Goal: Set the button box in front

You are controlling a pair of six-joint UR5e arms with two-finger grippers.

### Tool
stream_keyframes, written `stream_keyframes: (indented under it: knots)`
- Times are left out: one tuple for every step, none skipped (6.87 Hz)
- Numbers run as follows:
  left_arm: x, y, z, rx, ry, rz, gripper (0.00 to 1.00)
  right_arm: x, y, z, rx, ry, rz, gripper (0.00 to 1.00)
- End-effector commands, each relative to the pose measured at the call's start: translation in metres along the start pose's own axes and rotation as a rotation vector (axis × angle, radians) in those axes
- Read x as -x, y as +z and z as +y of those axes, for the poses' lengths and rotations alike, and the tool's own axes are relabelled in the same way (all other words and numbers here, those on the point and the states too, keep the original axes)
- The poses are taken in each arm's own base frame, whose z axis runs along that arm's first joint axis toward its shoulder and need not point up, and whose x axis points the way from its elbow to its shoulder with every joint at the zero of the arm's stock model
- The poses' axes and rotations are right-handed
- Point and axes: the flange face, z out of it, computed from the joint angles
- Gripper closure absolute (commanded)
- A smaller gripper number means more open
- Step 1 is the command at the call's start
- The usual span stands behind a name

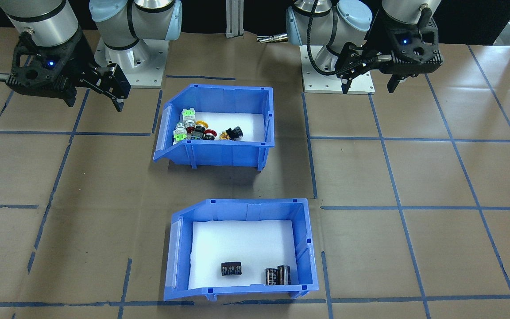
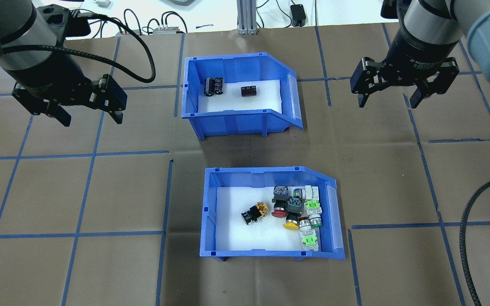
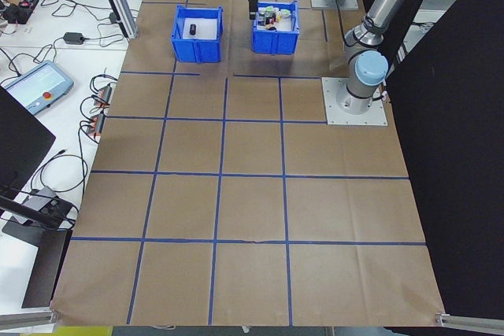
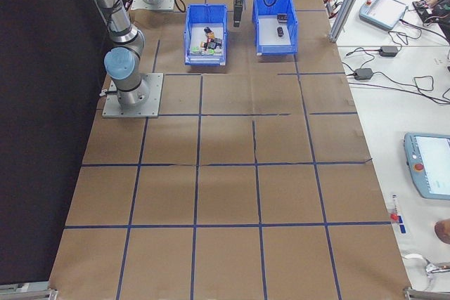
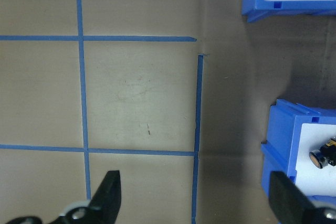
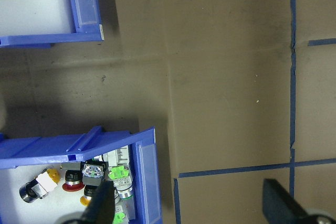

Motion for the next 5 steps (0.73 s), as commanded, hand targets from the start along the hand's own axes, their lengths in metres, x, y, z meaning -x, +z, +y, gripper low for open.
stream_keyframes:
  knots:
    - [-0.0001, 0.0007, -0.0002, 0.002, 0.0, 0.0, 0.0, 0.0005, 0.0, 0.0002, 0.0, -0.003, 0.001, 0.0]
    - [-0.0002, 0.0008, 0.0005, 0.002, 0.0, 0.002, 0.0, 0.0006, -0.0001, -0.0005, 0.0, -0.001, 0.001, 0.0]
    - [-0.0002, 0.0015, -0.0001, 0.003, 0.0, 0.002, 0.0, 0.0001, 0.0005, -0.0014, 0.0, 0.0, -0.001, 0.0]
    - [-0.0004, 0.0022, -0.0006, 0.005, -0.001, 0.003, 0.0, 0.0, 0.0019, -0.0024, 0.003, -0.001, 0.001, 0.0]
    - [-0.0003, 0.0034, -0.0012, 0.006, -0.001, 0.002, 0.0, 0.0001, 0.0021, -0.0023, 0.005, -0.009, -0.001, 0.0]
